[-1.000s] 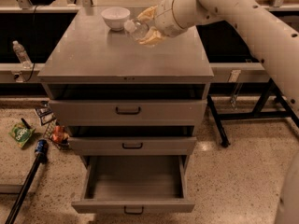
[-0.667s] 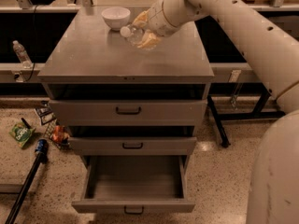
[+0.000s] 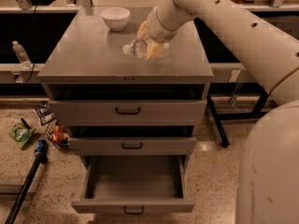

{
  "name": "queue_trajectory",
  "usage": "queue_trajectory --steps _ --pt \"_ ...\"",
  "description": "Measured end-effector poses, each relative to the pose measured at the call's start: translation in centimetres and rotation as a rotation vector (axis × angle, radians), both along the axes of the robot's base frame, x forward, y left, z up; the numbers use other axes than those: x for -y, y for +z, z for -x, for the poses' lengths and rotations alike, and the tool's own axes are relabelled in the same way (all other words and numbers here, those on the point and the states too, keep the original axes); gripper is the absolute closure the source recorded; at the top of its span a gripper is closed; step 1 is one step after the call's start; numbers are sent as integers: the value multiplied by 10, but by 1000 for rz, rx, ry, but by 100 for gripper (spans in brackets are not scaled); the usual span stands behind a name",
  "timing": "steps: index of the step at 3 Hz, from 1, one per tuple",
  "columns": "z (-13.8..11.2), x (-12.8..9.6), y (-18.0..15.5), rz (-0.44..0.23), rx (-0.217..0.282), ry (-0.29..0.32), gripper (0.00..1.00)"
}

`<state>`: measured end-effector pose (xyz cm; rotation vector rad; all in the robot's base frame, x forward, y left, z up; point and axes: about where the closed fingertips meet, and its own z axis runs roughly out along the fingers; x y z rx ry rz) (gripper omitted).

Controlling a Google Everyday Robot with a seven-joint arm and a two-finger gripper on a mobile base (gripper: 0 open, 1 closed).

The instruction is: Pick water bottle from bottom drawer and place on counter

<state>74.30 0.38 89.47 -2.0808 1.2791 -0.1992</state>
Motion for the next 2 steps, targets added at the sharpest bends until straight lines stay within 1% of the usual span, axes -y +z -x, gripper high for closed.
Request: queue_trajectory --steps 1,2 --pt "3 3 -9 31 -22 -8 0" --pt "6 8 -12 37 -34 -19 0"
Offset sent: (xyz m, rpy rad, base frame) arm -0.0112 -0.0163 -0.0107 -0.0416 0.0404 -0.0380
